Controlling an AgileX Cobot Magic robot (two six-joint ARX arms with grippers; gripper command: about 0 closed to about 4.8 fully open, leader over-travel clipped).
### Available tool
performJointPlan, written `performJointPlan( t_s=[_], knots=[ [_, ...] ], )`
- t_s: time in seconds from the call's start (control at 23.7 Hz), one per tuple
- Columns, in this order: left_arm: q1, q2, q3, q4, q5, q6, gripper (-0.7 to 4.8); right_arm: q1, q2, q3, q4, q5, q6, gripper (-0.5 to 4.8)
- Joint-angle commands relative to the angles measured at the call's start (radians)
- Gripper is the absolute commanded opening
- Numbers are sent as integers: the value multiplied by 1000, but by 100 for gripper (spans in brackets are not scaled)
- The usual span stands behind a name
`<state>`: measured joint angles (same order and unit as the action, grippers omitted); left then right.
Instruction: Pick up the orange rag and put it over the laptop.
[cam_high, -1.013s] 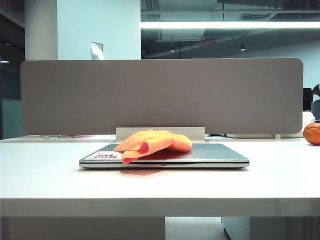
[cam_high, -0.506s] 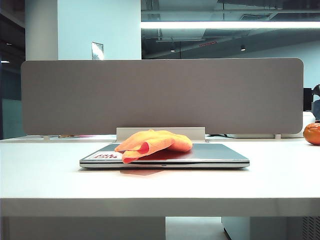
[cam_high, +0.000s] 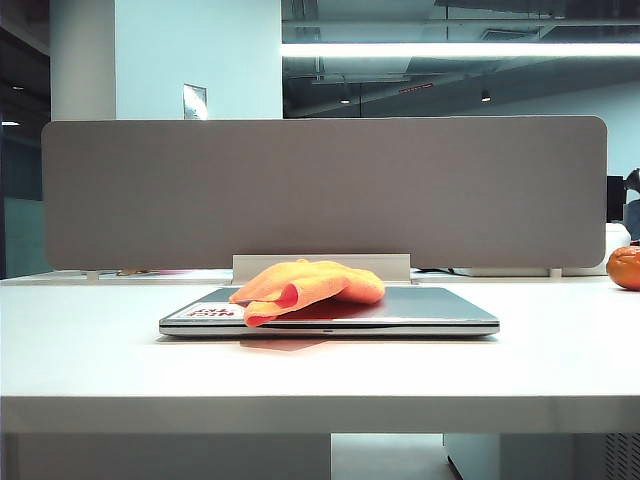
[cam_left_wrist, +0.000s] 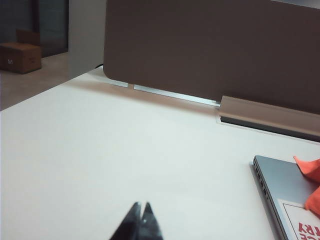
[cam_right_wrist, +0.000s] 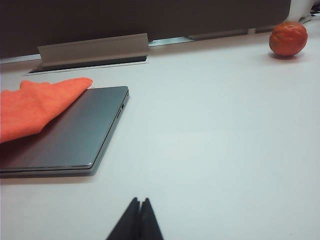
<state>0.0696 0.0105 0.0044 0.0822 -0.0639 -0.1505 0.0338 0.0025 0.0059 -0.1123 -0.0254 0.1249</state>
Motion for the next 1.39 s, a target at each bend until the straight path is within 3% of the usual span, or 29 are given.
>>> performJointPlan(
  t_s=[0.04, 0.38, 0.68, 1.39],
  knots=[
    [0, -6, 3, 2, 1, 1, -6, 1, -2, -3, 11, 5, -2, -5],
    [-18, -6, 3, -64, 5, 23, -6, 1, -2, -3, 11, 4, -2, -5],
    [-18, -6, 3, -160, 142, 119, -6, 1, -2, -3, 11, 4, -2, -5],
    [-18, -6, 3, -153, 147, 116, -6, 1, -2, -3, 11, 5, -2, -5]
  ],
)
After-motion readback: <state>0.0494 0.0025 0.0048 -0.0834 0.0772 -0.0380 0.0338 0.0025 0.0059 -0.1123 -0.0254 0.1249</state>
